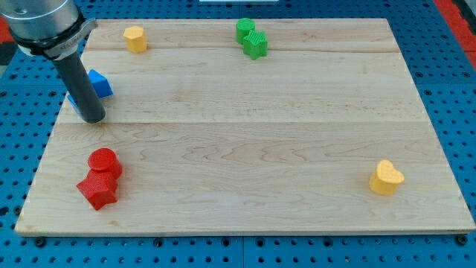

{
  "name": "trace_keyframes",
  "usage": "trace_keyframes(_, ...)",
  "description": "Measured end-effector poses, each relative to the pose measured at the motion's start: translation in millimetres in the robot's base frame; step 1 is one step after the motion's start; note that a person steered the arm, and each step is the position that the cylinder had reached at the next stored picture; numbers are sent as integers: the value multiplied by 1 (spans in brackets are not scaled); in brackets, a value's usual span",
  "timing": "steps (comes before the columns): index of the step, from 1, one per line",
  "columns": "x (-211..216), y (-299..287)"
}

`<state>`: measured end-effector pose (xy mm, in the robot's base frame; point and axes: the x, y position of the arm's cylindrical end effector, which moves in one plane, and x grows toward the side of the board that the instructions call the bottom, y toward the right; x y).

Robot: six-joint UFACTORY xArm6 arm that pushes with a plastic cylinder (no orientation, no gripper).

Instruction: Separate the blue cube from the blue triangle

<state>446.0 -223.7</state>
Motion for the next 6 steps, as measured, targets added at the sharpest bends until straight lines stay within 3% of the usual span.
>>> trace_keyframes(1,31,-30)
trace_keyframes(2,1,-81)
trace_keyframes(3,-32,-65)
trace_keyframes(4,-35,24)
trace_keyframes(5,-23,12)
trace_keyframes(6,-24,-80)
